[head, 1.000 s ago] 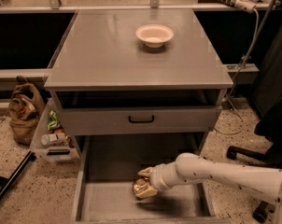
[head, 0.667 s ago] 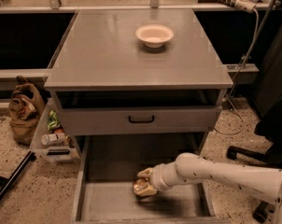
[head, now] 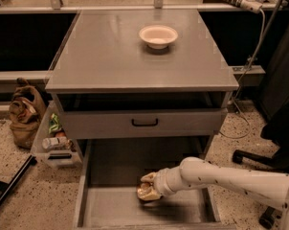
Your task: Pick orange can from middle drawer and place on counter
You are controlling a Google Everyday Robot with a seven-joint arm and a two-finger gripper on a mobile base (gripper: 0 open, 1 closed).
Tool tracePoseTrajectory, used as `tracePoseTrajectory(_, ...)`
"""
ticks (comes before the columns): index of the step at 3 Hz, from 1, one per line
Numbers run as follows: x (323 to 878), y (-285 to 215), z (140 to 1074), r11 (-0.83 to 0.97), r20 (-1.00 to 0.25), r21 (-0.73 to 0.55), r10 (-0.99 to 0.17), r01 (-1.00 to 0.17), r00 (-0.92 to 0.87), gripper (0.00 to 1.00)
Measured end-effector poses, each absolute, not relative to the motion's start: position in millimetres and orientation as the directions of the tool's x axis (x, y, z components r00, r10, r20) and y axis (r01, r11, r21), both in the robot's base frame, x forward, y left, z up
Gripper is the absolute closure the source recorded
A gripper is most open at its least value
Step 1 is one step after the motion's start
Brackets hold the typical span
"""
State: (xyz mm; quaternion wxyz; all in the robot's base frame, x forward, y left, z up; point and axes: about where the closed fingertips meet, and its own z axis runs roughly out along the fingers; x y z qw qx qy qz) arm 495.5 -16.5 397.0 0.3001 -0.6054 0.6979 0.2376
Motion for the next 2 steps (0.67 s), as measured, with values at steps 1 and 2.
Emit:
tracePoseTrajectory(1, 491.9, -17.6, 394.9, 0.176, -0.721, -0.034, -0.686, -0.984, -0.098, 0.17)
tracePoseTrajectory(2, 486.8, -26.5, 395.8, 0.208, -0.728, -0.035, -0.676, -0.978, -0.117, 0.00)
